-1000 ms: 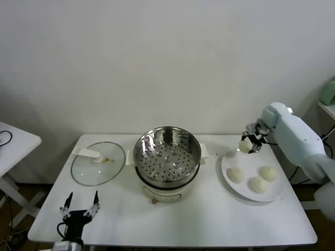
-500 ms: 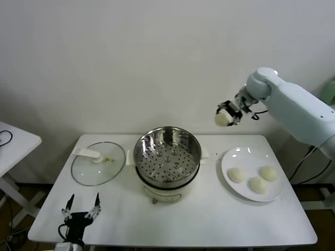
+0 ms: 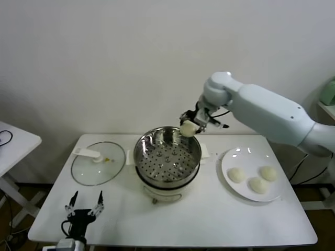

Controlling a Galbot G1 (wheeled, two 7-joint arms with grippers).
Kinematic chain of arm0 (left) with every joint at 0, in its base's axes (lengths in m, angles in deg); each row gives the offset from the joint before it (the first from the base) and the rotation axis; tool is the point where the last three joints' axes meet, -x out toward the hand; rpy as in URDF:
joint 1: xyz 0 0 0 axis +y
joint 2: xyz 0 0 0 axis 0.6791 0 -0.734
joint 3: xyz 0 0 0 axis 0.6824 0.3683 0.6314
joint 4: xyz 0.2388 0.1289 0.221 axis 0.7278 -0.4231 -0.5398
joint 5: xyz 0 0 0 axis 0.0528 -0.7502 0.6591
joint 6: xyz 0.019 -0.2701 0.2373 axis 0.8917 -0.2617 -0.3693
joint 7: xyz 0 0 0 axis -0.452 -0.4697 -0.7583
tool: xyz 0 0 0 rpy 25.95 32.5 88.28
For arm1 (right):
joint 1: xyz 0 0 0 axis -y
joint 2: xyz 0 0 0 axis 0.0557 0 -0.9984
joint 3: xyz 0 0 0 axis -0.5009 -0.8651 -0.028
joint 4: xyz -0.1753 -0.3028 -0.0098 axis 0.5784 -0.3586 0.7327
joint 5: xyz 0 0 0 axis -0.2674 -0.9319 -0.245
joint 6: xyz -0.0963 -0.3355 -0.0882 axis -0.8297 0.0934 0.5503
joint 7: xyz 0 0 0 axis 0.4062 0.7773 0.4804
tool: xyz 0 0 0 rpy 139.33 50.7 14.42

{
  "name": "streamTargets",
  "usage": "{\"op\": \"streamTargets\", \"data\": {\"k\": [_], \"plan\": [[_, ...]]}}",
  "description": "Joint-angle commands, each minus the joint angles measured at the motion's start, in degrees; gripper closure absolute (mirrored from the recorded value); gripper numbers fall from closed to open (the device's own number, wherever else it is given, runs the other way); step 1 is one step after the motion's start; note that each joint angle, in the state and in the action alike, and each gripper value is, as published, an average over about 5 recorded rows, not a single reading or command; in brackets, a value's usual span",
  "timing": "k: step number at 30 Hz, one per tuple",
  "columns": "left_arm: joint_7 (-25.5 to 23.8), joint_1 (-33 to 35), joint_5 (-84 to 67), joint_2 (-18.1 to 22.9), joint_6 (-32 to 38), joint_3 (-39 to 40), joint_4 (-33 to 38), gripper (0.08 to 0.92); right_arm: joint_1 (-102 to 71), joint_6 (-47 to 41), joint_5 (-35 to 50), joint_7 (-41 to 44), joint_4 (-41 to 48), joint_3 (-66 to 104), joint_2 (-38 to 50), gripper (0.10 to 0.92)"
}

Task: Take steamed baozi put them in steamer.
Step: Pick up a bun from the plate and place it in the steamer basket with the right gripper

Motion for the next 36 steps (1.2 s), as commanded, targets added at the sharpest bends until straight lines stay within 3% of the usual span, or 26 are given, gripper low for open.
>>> {"op": "streamTargets", "data": {"k": [1, 10, 32, 36], "plan": [[-0.04, -0.05, 0.0, -0.18, -0.36, -0.33, 0.05, 0.177, -1.64, 4.41, -6.53, 0.06, 3.69, -1.89, -10.01, 0.304], [-0.33, 0.28, -0.14, 0.01, -0.83, -0.35, 0.43, 0.177, -7.52, 10.97, -19.46, -0.27, 12.96, 1.95, -14.74, 0.304], [-0.1, 0.55, -1.6, 0.09, -0.52, -0.62, -0.28, 0.177, -12.09, 13.62, -25.18, -1.09, 19.35, 4.82, -17.88, 0.3], [-0.05, 0.6, -1.66, 0.12, -0.47, -0.62, -0.26, 0.177, -11.87, 13.93, -24.92, -1.57, 18.92, 4.84, -17.79, 0.252]]}}
